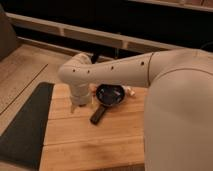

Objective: Place the eraser on the white sponge

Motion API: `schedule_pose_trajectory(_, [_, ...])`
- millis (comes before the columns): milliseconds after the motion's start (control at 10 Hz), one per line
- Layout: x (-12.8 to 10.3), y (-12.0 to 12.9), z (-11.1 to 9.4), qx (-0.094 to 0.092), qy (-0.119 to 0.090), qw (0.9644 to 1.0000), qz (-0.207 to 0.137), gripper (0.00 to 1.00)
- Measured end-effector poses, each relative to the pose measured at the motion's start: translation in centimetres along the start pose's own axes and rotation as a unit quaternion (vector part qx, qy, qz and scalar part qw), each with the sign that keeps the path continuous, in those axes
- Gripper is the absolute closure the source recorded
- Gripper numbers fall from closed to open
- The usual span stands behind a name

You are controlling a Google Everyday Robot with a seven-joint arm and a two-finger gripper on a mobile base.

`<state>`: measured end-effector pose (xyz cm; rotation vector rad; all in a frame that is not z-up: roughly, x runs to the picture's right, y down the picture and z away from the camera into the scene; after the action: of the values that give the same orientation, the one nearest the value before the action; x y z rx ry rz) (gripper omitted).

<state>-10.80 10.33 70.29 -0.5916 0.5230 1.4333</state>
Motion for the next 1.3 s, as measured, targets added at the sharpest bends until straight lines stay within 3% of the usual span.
schedule_pose_trajectory(900, [-0.2, 0.0, -0.2, 0.001, -0.003, 1.0, -0.001, 0.35])
schedule_pose_trajectory(1100, [-1.2, 0.2, -0.6, 0.0, -0.022, 0.9997, 0.012, 0.35])
schedule_pose_trajectory(1200, [-2.3, -0.1, -0.9, -0.004, -0.043, 0.9984, 0.037, 0.35])
schedule_pose_trajectory(1300, [-3.3, -0.8, -1.1, -0.014, -0.067, 0.9942, 0.083, 0.35])
